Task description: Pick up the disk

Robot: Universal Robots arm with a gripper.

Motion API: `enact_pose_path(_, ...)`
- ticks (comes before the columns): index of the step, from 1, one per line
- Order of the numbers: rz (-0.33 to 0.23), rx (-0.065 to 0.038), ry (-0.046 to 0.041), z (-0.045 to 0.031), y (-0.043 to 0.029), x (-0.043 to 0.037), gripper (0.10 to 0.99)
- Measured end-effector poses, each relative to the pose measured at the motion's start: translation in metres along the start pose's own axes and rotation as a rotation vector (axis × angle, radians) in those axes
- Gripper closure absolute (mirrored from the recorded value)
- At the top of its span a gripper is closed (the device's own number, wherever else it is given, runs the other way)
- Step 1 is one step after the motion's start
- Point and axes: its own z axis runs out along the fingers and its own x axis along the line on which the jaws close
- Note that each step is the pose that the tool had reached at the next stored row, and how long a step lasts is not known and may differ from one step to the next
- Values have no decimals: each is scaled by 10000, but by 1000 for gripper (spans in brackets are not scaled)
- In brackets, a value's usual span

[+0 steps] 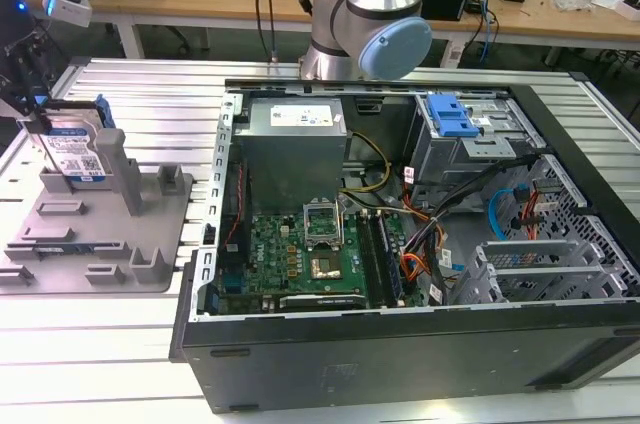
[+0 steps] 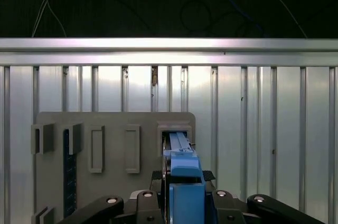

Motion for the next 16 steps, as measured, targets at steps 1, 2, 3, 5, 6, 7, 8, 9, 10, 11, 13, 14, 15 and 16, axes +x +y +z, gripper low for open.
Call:
enact_pose_path(1, 0, 0, 0, 0, 0, 0, 722)
enact_pose_path(2, 0, 0, 0, 0, 0, 0, 722)
enact_pose_path(3, 0, 3, -1, -4, 0, 0, 722)
enact_pose_path(5, 0, 4, -2, -42, 1, 0, 722)
enact_pose_path(6, 0, 0, 0, -70, 1, 1, 722)
enact_pose_path(7, 1, 2, -1, -112, 2, 2, 722)
enact_pose_path(8, 0, 1, 0, -172, 3, 3, 722)
enact_pose_path(9, 1, 0, 0, -349, 6, 6, 722)
enact_pose_path(10, 0, 1, 0, -465, 8, 8, 722)
enact_pose_path(11, 0, 0, 0, -549, 9, 9, 722)
enact_pose_path(13, 0, 1, 0, -676, 11, 11, 722)
enact_pose_path(14, 0, 0, 0, -719, 12, 12, 722)
enact_pose_path(15, 0, 1, 0, -817, 14, 14, 722)
enact_pose_path(16, 0, 1, -1, -934, 15, 16, 722)
